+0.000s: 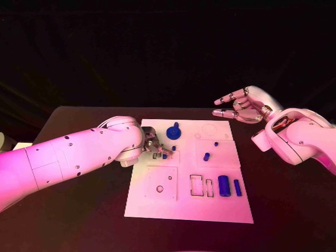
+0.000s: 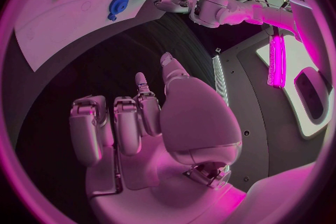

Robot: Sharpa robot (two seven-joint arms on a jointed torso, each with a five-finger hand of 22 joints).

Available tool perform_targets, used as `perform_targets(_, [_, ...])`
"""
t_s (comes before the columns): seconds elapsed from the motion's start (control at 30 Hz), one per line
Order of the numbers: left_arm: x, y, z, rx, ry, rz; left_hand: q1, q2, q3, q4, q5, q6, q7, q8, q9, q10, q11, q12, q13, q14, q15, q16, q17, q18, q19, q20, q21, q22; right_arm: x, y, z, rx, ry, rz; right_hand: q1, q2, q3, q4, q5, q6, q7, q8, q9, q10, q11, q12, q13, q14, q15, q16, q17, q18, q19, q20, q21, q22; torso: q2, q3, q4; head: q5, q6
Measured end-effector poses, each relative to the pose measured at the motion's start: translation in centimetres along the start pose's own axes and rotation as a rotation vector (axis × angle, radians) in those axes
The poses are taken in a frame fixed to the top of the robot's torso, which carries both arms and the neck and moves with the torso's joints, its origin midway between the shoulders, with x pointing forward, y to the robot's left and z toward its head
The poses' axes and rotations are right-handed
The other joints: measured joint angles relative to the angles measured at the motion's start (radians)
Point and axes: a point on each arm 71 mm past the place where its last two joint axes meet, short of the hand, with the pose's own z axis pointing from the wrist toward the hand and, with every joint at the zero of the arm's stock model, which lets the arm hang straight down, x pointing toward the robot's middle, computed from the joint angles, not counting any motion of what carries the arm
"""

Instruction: Assemble the parts on the task board

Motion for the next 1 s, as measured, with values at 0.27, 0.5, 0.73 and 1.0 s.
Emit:
perform_targets(0.27, [0.1, 0.5, -0.3, 0.002, -0.005, -0.043, -0.012, 0.012, -0.070, 0.001, 0.000, 0.002, 0.002, -0.002, 0.001, 0.000, 0.000, 0.000, 0.000, 0.000, 0.000, 0.000, 0.000, 0.000, 0.003, -0.003, 0.000, 0.000, 0.0, -0.1, 0.0, 0.002, 0.000, -0.001, 0.000, 0.000, 0.000, 0.000, 0.004, 0.000, 0.000, 0.000, 0.000, 0.000, 0.000, 0.000, 0.000, 0.000, 0.000, 0.000, 0.000, 0.000, 0.000, 0.000, 0.000, 0.000, 0.000, -0.0005, 0.0001, 0.001, 0.002])
perform_targets(0.5, [-1.0, 1.2, -1.4, 0.015, -0.008, -0.118, 0.051, 0.027, -0.137, -0.002, 0.004, -0.063, 0.025, -0.043, -0.014, -0.043, 0.020, -0.065, -0.062, 0.001, 0.001, 0.000, 0.000, 0.000, 0.003, -0.003, -0.028, 0.000, 0.0, -0.2, 0.0, 0.006, 0.000, -0.002, 0.000, 0.000, 0.000, 0.000, 0.004, 0.000, 0.000, 0.000, 0.000, 0.000, 0.000, 0.000, 0.000, 0.000, 0.000, 0.000, 0.000, 0.000, 0.000, 0.000, 0.000, 0.000, 0.000, 0.0001, -0.0001, 0.001, 0.007])
perform_targets(0.73, [-4.9, 2.1, -3.0, 0.021, -0.027, -0.172, 0.159, 0.041, -0.179, -0.001, 0.006, -0.132, 0.078, -0.148, -0.111, -0.101, 0.061, -0.138, -0.145, 0.001, 0.041, 0.000, 0.000, 0.000, 0.003, 0.033, -0.059, 0.000, 0.0, -0.6, 0.1, 0.013, 0.001, -0.003, 0.000, 0.000, 0.000, 0.000, 0.004, 0.000, 0.000, 0.000, 0.000, 0.000, 0.000, 0.000, 0.001, 0.000, 0.000, 0.000, 0.000, 0.000, 0.000, 0.000, 0.000, 0.001, 0.000, 0.0003, 0.0002, 0.001, 0.012])
perform_targets(1.0, [-8.9, 3.0, -2.4, -0.021, -0.040, -0.168, 0.176, 0.054, -0.202, 0.000, 0.006, -0.129, 0.086, -0.176, -0.171, -0.102, 0.062, -0.139, -0.149, 0.002, 0.048, 0.000, 0.000, 0.000, 0.003, 0.040, -0.059, 0.000, 0.3, -0.6, 0.1, 0.015, 0.004, -0.001, 0.000, 0.000, 0.000, 0.000, 0.004, 0.000, 0.000, 0.000, 0.000, 0.000, 0.000, 0.000, 0.001, 0.000, 0.000, 0.000, 0.000, 0.000, 0.000, 0.000, 0.000, 0.001, 0.001, 0.0011, 0.0006, 0.006, 0.016])
